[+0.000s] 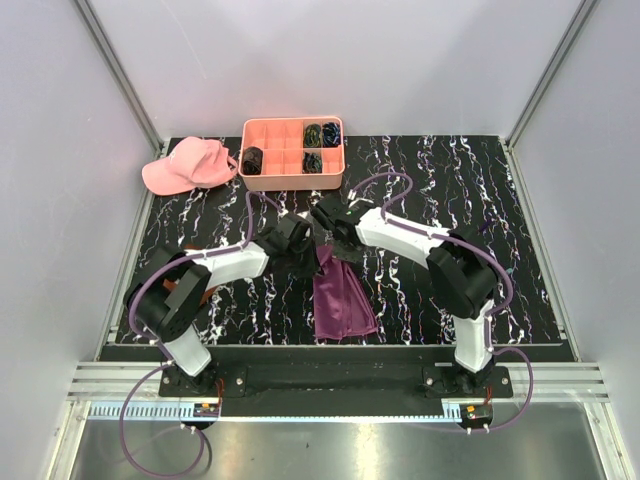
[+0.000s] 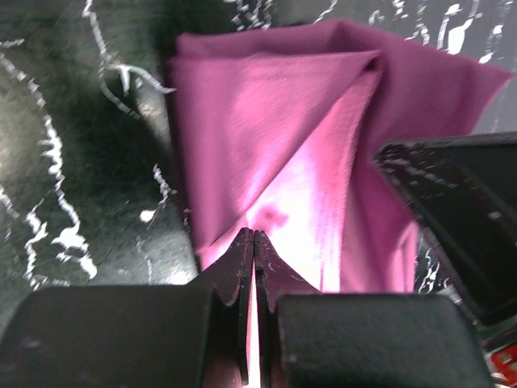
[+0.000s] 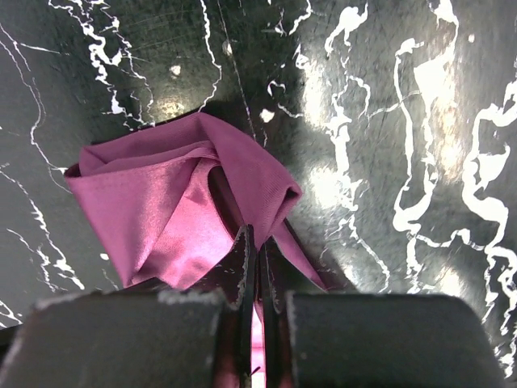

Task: Fold the napkin into a case and place the utensils inside
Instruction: Grasp the top corner of the smaller rectangle folded napkin at the center of the board.

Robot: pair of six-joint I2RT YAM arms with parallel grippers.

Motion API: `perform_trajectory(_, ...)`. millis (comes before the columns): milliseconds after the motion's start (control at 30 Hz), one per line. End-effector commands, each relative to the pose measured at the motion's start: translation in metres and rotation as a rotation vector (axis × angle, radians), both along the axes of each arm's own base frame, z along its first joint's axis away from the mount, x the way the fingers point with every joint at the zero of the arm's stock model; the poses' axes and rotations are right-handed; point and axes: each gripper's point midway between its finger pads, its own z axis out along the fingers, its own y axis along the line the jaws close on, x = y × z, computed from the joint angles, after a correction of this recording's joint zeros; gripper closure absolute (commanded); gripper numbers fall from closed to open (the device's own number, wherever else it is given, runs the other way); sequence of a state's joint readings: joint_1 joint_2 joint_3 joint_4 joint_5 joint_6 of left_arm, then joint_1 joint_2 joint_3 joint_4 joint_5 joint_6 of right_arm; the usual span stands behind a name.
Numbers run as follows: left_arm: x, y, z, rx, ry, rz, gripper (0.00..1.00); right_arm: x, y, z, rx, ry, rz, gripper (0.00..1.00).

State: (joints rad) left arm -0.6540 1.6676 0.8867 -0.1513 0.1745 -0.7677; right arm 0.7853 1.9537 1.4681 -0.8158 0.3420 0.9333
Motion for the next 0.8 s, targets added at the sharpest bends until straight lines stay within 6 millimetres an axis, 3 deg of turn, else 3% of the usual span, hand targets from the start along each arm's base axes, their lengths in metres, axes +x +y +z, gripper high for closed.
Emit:
perform_trajectory(0,0.002,-0.015,0.001,-0.083,-0.032,-0.030,0.99,0.002,-0.001,0.010,-0.039,-0.023,-0.105,1.00)
perform_trajectory(233,0.000,-0.020,-0.009,-0.117,-0.030,-0.043,1.00,-0.009,0.012,0.000,0.010,0.016,-0.214,1.00)
perform_trajectory(600,-0.004,-0.022,-0.024,-0.144,-0.013,-0.059,1.00,-0.010,0.039,-0.002,0.122,0.011,-0.304,1.00)
perform_trajectory(767,-0.008,-0.023,-0.021,-0.146,-0.018,-0.104,1.00,-0.004,0.044,0.001,0.143,-0.003,-0.303,0.99)
